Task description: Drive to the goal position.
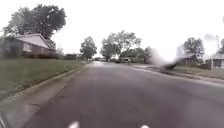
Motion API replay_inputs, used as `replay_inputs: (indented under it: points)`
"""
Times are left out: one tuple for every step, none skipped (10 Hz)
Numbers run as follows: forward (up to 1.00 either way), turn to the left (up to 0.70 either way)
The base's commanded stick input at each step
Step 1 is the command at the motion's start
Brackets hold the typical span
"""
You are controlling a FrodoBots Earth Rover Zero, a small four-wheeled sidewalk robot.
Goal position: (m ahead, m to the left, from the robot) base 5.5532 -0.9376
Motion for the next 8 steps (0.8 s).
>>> replay_inputs:
  points:
    - [0.5, 0.42]
    - [0.5, 0.5]
    - [0.5, 0.26]
    - [0.5, 0.0]
    - [0.5, 0.0]
    - [0.5, 0.0]
    - [0.5, 0.0]
    - [0.5, 0.0]
